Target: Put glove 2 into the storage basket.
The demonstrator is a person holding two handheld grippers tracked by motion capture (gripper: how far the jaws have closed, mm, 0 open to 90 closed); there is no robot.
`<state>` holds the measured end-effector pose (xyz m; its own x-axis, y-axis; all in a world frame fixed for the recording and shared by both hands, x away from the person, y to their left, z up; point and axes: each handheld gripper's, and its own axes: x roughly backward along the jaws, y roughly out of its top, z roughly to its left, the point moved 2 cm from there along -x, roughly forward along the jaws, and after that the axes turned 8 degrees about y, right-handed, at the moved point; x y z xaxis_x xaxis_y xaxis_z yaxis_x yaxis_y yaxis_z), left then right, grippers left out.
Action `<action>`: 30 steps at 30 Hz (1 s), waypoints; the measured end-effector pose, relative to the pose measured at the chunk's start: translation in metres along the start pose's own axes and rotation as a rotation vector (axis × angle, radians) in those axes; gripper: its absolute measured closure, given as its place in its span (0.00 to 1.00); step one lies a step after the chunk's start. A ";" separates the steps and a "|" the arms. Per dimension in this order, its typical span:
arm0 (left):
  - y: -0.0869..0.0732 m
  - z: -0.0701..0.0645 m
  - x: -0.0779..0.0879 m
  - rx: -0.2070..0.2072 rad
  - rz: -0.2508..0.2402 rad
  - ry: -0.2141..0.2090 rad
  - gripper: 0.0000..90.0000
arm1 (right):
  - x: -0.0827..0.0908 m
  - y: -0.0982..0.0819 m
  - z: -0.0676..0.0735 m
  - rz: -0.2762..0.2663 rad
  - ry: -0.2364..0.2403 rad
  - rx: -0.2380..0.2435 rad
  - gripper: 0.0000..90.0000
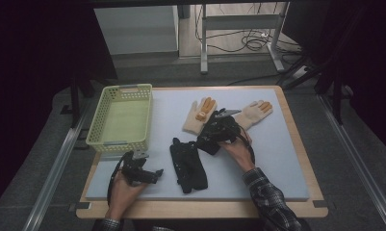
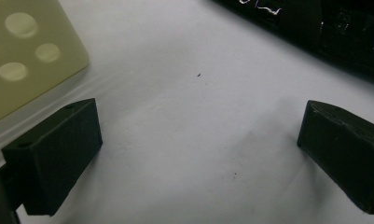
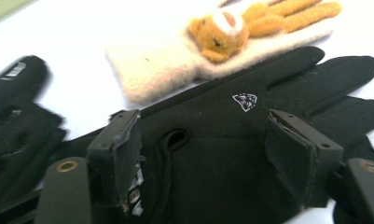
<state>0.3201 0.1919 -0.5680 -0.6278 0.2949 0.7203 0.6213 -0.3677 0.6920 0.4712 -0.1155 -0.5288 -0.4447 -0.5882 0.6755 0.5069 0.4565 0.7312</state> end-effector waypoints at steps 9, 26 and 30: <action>0.000 0.000 0.000 0.001 0.001 0.001 0.00 | -0.014 -0.005 0.004 0.042 -0.105 0.077 0.76; 0.000 0.000 0.000 0.001 0.002 0.000 0.00 | 0.005 -0.004 -0.003 0.014 -0.083 0.100 0.91; 0.000 0.000 0.000 -0.001 0.001 0.000 0.00 | 0.024 -0.004 -0.005 -0.018 -0.052 0.097 0.93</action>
<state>0.3201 0.1919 -0.5680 -0.6271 0.2941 0.7213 0.6219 -0.3686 0.6909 0.4620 -0.1343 -0.5157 -0.4922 -0.5621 0.6647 0.4264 0.5101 0.7470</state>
